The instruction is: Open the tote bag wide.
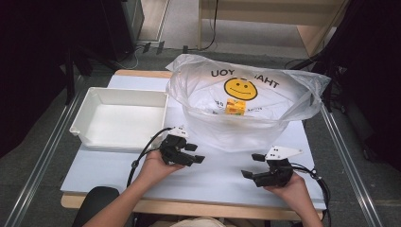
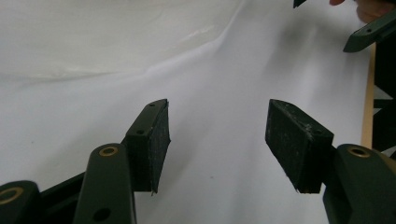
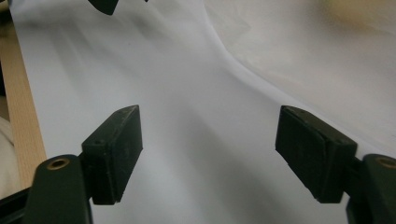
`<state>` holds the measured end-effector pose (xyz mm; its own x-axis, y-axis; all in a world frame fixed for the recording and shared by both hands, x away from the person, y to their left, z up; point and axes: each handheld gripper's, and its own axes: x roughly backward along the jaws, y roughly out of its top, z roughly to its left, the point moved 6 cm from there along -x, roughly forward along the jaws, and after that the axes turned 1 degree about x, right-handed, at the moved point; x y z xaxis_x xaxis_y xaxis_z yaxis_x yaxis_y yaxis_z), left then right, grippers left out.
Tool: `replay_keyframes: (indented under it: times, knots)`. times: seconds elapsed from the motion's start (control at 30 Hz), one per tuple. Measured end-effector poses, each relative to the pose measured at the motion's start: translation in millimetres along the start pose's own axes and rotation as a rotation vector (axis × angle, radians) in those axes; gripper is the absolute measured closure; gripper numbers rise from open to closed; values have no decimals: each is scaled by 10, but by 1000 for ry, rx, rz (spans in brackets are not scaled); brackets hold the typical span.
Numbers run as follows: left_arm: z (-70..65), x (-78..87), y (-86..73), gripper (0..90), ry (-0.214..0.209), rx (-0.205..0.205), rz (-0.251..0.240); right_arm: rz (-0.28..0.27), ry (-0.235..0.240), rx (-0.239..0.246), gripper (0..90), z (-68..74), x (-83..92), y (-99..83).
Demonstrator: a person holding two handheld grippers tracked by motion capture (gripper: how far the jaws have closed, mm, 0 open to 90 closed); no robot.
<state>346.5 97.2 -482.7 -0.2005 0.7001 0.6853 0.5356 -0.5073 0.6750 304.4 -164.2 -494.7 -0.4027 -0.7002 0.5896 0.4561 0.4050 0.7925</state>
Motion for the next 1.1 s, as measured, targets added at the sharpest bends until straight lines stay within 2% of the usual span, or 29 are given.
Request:
replay_keyframes:
  times: [0.1,0.27,0.43,0.83,1.0,1.1]
  knots:
    - [-12,-17,-25,421,28,-45,22,-5,-9,1,276,-12,4,0]
    - [-14,-16,-42,436,29,-61,30,-4,2,-11,314,-16,13,1]
    - [19,-9,-36,448,15,-32,24,3,9,-7,338,-12,19,-8]
    - [19,24,-25,471,6,-25,10,0,27,-13,389,-20,80,4]
    - [-5,56,-16,552,-17,-27,16,6,29,-11,419,-48,123,-7]
    - [-10,92,-3,591,-37,-17,22,-5,50,-7,462,-42,163,6]
